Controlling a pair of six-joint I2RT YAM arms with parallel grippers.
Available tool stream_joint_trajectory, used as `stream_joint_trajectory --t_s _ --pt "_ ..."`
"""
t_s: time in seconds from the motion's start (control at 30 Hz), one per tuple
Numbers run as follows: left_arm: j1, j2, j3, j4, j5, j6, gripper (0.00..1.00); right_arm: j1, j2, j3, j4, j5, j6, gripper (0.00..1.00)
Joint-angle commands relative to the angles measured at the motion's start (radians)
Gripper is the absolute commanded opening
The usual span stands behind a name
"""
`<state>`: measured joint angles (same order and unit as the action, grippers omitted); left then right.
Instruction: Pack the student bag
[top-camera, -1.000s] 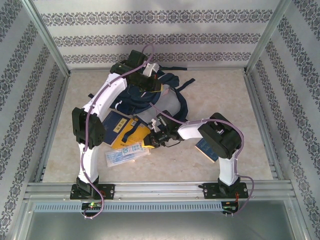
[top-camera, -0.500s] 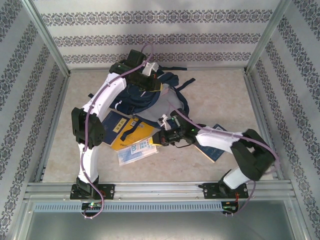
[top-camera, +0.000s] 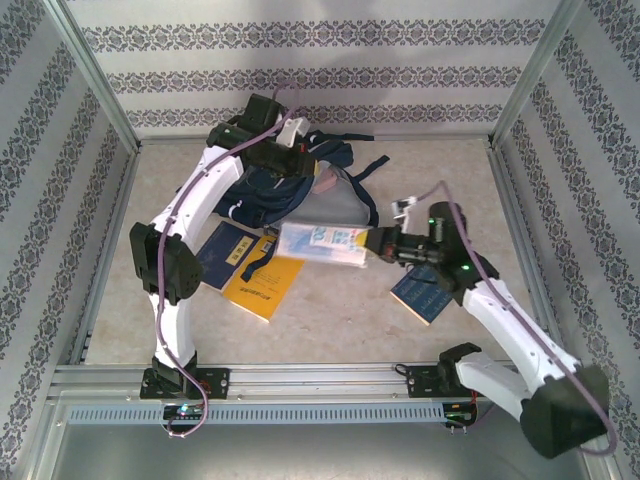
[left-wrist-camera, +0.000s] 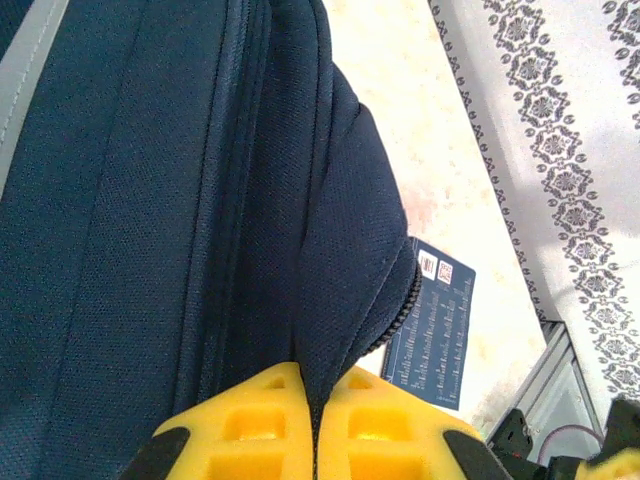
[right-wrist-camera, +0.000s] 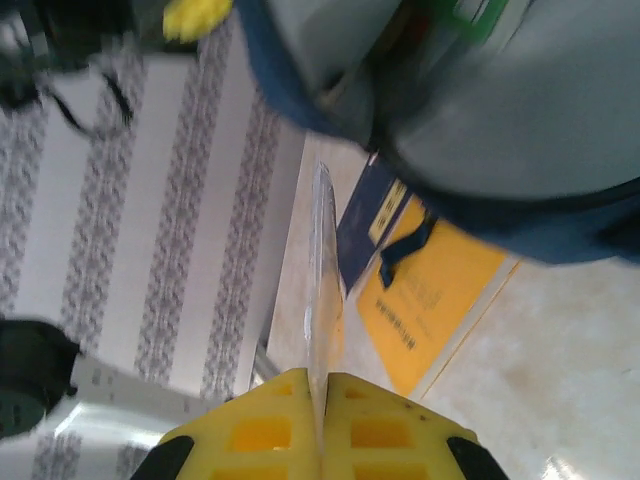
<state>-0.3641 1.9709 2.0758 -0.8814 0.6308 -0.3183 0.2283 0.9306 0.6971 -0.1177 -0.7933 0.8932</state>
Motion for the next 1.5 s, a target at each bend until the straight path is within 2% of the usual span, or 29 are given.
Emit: stream_joint_trajectory --t_s 0.0,0.3,0.87,1.1,1.2,1.3,1.4,1.47 --pt "0.011 -0.083 0.013 0.059 0.027 0.015 0.0 -0.085 -0.014 -0.032 -0.061 -0.01 0.027 0.0" --pt "0.011 -0.084 0.042 0.047 0.059 0.007 0.0 -0.093 0.12 -0.004 0.136 0.1 0.166 0.0" --pt "0.008 -0.114 0.026 0.057 0.088 0.001 0.0 0.068 0.535 0.183 0.477 0.287 0.358 0.0" --pt "0.009 -0.113 0.026 0.082 0.116 -0.027 0.0 0.169 0.801 0.266 0.73 0.43 0.546 0.0" --pt "0.01 -0.106 0.027 0.088 0.126 -0.033 0.0 0.223 0.932 0.353 0.809 0.502 0.578 0.0" --pt "0.01 -0.097 0.03 0.092 0.132 -0.034 0.0 0.266 1.072 0.49 0.808 0.539 0.573 0.0" --pt "0.008 -0.082 0.044 0.087 0.131 -0.03 0.0 0.292 1.204 0.631 0.791 0.547 0.572 0.06" --pt "0.009 -0.067 0.057 0.078 0.127 -0.025 0.0 0.307 1.266 0.717 0.76 0.543 0.552 0.22"
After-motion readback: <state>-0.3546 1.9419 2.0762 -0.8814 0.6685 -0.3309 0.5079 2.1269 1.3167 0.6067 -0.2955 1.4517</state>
